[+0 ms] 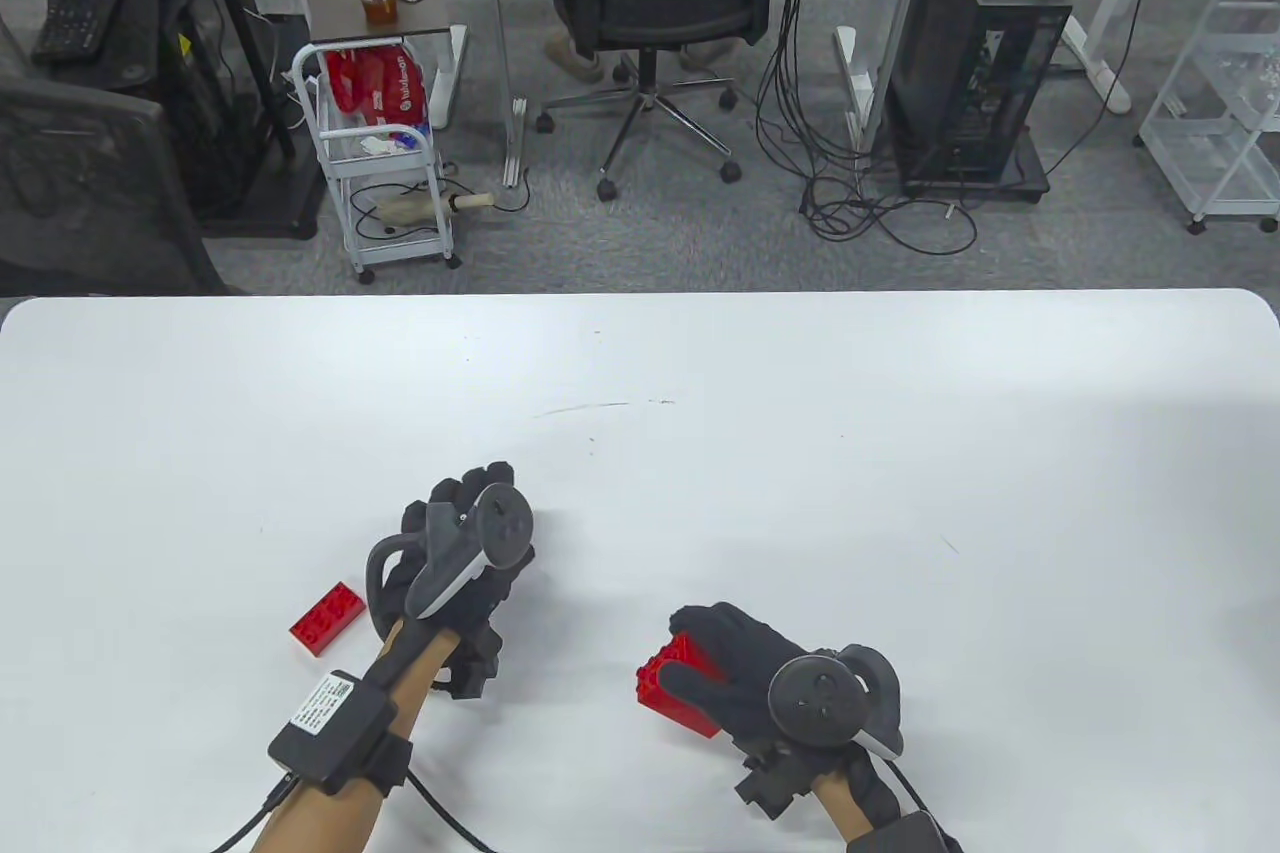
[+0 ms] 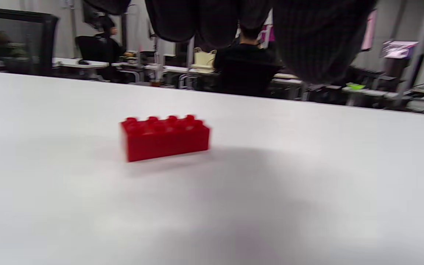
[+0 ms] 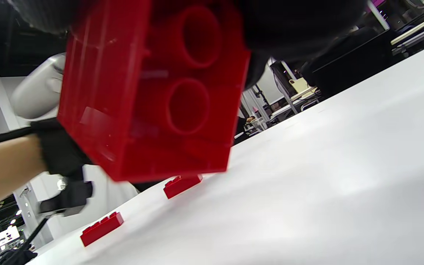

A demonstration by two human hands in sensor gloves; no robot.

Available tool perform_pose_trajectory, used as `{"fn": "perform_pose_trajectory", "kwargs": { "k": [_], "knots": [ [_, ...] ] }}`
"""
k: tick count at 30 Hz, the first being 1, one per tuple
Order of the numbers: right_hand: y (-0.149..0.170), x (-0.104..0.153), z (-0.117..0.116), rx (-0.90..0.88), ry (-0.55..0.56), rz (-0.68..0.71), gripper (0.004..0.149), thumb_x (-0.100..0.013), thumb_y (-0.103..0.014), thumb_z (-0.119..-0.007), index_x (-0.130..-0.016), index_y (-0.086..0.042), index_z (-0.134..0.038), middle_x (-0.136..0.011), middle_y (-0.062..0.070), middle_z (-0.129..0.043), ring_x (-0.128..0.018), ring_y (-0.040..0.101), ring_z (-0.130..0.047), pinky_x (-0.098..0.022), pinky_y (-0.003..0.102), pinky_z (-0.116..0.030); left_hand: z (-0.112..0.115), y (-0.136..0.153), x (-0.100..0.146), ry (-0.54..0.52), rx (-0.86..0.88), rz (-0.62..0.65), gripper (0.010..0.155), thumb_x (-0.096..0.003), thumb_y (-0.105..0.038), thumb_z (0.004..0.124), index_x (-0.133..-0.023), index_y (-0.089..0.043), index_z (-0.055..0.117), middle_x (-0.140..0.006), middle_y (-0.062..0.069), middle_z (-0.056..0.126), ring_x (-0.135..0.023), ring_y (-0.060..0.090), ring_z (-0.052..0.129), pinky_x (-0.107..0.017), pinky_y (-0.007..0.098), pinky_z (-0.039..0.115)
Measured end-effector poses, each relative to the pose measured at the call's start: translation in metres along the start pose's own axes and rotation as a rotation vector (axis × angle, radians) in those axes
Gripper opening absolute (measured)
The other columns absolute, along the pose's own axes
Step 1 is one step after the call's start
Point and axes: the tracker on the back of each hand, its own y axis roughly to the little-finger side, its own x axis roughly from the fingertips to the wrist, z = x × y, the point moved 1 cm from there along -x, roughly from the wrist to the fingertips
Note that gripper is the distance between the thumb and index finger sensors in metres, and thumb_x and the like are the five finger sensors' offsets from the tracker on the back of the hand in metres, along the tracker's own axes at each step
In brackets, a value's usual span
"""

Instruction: Separate stacked toy bricks from each other

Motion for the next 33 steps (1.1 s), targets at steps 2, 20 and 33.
{"fn": "perform_pose_trajectory", "kwargs": {
  "k": [2, 20, 33],
  "knots": [
    [0.000, 0.000, 0.003, 0.014, 0.018, -0.001, 0.066, -0.053, -0.066, -0.058, -0.097, -0.019, -0.068, -0.080, 0.008, -0.083, -0.055, 0.021, -0.098, -0.020, 0.032, -0.091, -0.010, -0.015, 0.019, -0.044, 0.047, 0.106, 0.086, -0.0459, -0.056, 0.079, -0.118, -0.028, 0.041, -0.124, 0.002, 0.054, -0.114, 0.034, 0.060, -0.083, 0.059, 0.052],
    [-0.001, 0.004, 0.015, -0.029, 0.039, 0.028, 0.066, -0.052, -0.064, -0.063, -0.099, -0.017, -0.067, -0.087, 0.010, -0.082, -0.064, 0.023, -0.101, -0.032, 0.029, -0.100, 0.005, -0.107, 0.119, -0.092, 0.062, 0.490, 0.096, -0.0498, -0.058, 0.068, -0.116, -0.019, 0.010, -0.121, 0.012, 0.057, -0.107, 0.034, 0.076, -0.080, 0.056, 0.061],
    [-0.008, 0.004, 0.001, -0.034, -0.051, 0.054, 0.067, -0.052, -0.062, -0.065, -0.102, -0.017, -0.064, -0.093, 0.011, -0.079, -0.072, 0.025, -0.099, -0.044, 0.034, -0.099, 0.017, -0.090, 0.114, -0.137, 0.290, 0.503, 0.080, -0.0513, -0.041, 0.072, -0.116, -0.016, 0.031, -0.114, 0.007, 0.069, -0.098, 0.029, 0.085, -0.077, 0.052, 0.067]
  ]
}}
